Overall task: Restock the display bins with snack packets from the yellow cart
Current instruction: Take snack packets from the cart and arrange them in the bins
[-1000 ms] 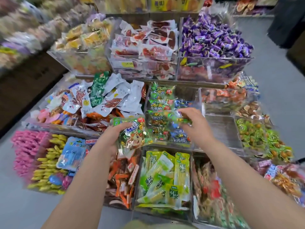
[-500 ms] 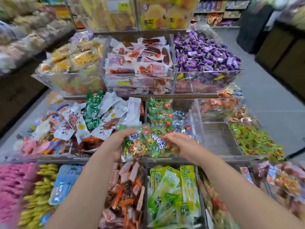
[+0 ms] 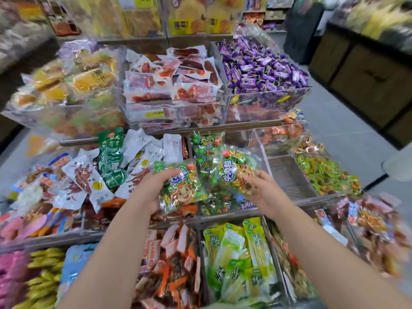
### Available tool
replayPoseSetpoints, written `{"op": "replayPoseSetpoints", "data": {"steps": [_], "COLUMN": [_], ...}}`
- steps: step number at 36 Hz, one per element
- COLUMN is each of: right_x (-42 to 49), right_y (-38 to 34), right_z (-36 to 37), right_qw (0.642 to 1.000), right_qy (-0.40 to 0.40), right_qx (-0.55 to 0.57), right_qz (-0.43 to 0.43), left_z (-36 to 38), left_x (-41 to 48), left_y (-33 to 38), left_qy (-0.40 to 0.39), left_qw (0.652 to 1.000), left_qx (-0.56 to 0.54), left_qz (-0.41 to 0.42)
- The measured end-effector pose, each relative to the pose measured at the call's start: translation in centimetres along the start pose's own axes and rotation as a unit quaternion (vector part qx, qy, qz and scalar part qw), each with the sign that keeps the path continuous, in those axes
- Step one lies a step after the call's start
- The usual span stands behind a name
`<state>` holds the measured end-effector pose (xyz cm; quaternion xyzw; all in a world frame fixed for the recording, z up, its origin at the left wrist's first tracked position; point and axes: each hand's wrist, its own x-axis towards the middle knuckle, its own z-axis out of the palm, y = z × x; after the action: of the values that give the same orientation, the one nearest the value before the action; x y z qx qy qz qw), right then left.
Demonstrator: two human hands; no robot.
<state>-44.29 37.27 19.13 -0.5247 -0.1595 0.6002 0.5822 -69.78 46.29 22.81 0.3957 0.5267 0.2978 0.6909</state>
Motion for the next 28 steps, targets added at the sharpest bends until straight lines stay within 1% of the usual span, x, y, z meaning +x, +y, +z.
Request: {"op": "replayPoseSetpoints", "data": {"steps": [2, 3, 5, 9, 12, 15, 17, 19, 21, 23, 24, 26, 28], "right_x": [-0.2, -0.1, -0.1, -0.5, -0.5, -0.1, 0.1, 0.4, 0.6, 0.5, 0.5, 0.7, 1.5], "right_y": [0.4, 0.6, 1.0, 1.4, 1.5, 1.7, 1.8, 1.9, 1.5, 1.2, 1.1, 0.8, 0.8], "right_z": [0.7, 1.1, 1.9, 2.8, 2.9, 2.8, 2.5, 2.1, 2.1, 2.3, 2.5, 2.8, 2.7], "right_qw": [0.999, 0.999, 1.000, 0.998, 0.991, 0.960, 0.947, 0.951, 0.952, 0.955, 0.961, 0.975, 0.982], "right_qy": [-0.006, -0.004, -0.003, -0.006, 0.023, 0.078, 0.082, 0.034, -0.021, -0.043, -0.036, 0.007, 0.034], "right_qx": [0.045, 0.051, 0.028, -0.053, -0.121, -0.249, -0.293, -0.297, -0.302, -0.292, -0.274, -0.221, -0.186], "right_qz": [0.007, 0.012, 0.011, -0.014, -0.049, -0.098, -0.104, -0.082, -0.041, -0.014, -0.011, -0.003, 0.029], "left_z": [0.2, 0.5, 0.9, 1.4, 1.2, 1.3, 1.5, 1.7, 1.9, 1.9, 1.9, 1.8, 1.8], "left_x": [0.2, 0.2, 0.3, 0.8, 0.9, 0.9, 1.0, 1.0, 1.0, 1.1, 1.1, 1.3, 1.4], "left_y": [0.0, 0.1, 0.1, -0.1, -0.3, -0.4, -0.5, -0.7, -0.8, -0.9, -0.9, -0.9, -0.9], "left_qy": [-0.024, -0.036, -0.043, -0.044, -0.050, -0.046, -0.042, -0.034, -0.026, -0.024, -0.021, -0.015, -0.012], "left_qw": [1.000, 0.999, 0.999, 0.998, 0.998, 0.998, 0.997, 0.997, 0.996, 0.996, 0.996, 0.995, 0.995], "left_qx": [0.002, 0.001, 0.006, 0.030, 0.042, 0.046, 0.052, 0.067, 0.080, 0.087, 0.090, 0.098, 0.100], "left_qz": [-0.009, -0.015, -0.022, -0.019, -0.026, -0.027, -0.027, -0.022, -0.019, -0.019, -0.019, -0.018, -0.019]}}
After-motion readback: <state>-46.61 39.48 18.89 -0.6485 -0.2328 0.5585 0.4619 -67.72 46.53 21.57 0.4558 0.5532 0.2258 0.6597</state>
